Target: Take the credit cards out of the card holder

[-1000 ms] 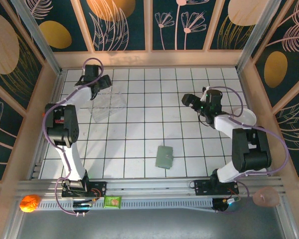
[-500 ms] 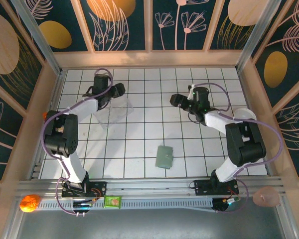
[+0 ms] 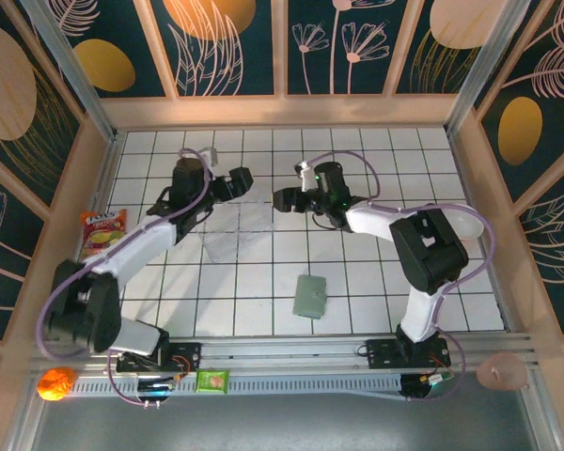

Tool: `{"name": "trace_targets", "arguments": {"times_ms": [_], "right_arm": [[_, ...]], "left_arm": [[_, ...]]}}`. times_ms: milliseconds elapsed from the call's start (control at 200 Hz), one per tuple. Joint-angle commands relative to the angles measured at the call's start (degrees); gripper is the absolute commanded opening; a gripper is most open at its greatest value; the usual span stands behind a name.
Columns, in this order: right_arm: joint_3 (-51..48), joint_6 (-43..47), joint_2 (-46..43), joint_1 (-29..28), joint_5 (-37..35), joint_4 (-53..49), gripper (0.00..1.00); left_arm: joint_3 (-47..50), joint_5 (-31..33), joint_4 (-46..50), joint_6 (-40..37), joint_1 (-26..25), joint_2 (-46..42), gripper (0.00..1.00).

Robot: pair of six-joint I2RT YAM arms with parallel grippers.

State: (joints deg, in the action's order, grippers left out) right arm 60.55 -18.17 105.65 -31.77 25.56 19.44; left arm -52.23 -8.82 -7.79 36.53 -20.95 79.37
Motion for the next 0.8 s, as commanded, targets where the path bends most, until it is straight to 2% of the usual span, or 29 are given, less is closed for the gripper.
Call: {"name": "trace_targets", "arguments": {"times_ms": [0, 125, 255, 425, 585, 796], "right_arm": [[3.5, 2.9, 2.5, -2.3, -0.6, -0.9, 0.69], [5.6, 3.7, 4.7, -4.4, -2.6, -1.8, 0.69], [6.7, 5.8, 5.8, -6.1, -5.8, -4.2, 0.66], [5.9, 8.0, 6.1, -7.4, -11.9, -6.1, 0.62], [7.0, 8.3, 7.9, -7.7, -12.4, -6.8, 0.61], [9.4, 7.4, 10.0, -8.0, -14.4, -8.4, 0.52]], "left_arm": [[3.1, 8.5, 1.9, 1.1, 0.3, -6.8, 0.99], [9.9, 16.5, 3.3, 3.7, 0.3, -14.8, 0.99], [16.4, 19.6, 3.9, 4.7, 0.3, -21.5, 0.99], [21.0, 21.5, 5.2, 5.5, 0.3, -27.2, 0.99], [22.6, 23.0, 5.8, 5.5, 0.2, -30.1, 0.99], [22.5, 22.7, 6.9, 4.8, 0.2, -30.2, 0.99]]}}
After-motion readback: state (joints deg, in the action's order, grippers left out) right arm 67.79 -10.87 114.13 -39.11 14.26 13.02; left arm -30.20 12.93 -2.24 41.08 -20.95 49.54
